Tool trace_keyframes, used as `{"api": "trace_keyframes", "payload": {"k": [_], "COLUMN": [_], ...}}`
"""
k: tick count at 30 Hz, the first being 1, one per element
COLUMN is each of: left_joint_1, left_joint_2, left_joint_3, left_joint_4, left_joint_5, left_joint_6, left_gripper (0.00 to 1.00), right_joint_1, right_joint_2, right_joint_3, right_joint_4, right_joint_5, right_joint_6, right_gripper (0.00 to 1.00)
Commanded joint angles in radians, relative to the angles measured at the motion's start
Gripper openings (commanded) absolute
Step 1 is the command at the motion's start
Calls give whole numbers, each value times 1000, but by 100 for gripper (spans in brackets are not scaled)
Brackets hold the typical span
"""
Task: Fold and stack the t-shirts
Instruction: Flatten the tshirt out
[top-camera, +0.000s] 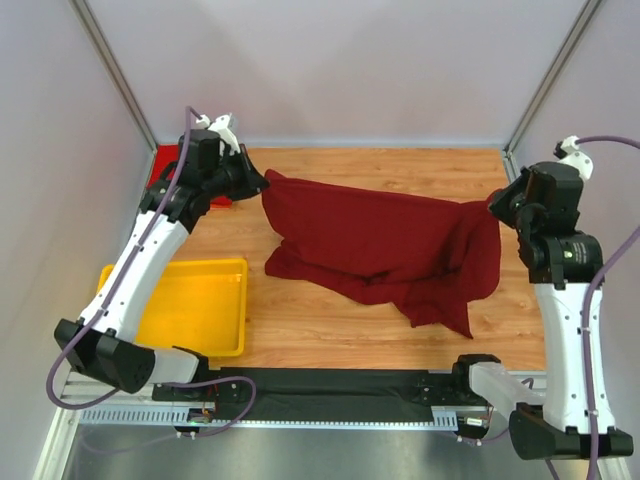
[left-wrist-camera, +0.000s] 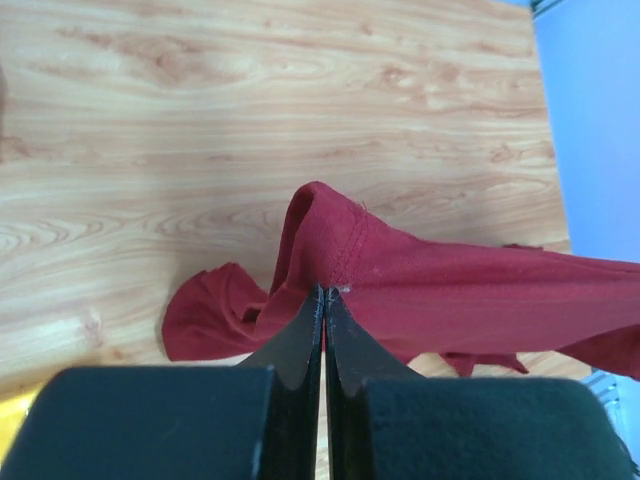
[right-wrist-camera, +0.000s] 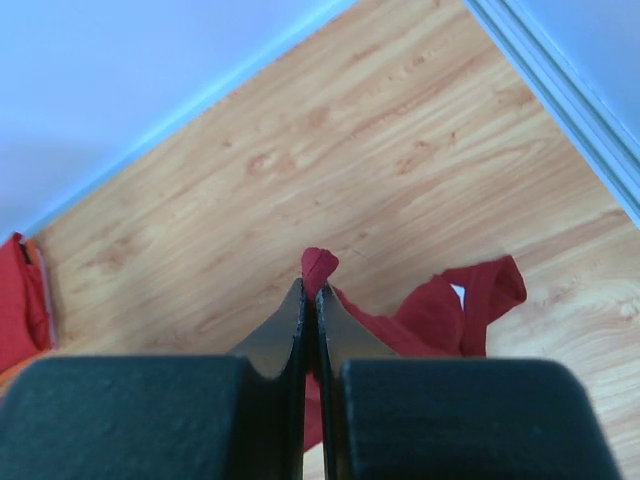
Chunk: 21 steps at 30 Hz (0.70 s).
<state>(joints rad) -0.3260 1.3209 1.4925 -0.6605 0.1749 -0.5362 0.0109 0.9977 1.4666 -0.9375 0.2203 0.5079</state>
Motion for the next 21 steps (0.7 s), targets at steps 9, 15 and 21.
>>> {"api": "trace_keyframes", "payload": {"k": [9,15,21], "left_joint_1": [5,62,65], "left_joint_2": [133,345,391], "left_joint_3": [-224,-134,-123], "left_joint_4": [-36,-120,-154], "left_joint_5": [-198,-166,-224], "left_joint_6": [9,-7,5], "left_gripper": [0,0,0], "right_joint_1": [199,400,276], "right_joint_2": [202,421,360], "right_joint_3": [-414,-424,-417], "right_joint_4": [212,218,189], "right_joint_5": [-24,-21,-67], "right_joint_6": [78,106,44], "right_gripper": [0,19,43]}}
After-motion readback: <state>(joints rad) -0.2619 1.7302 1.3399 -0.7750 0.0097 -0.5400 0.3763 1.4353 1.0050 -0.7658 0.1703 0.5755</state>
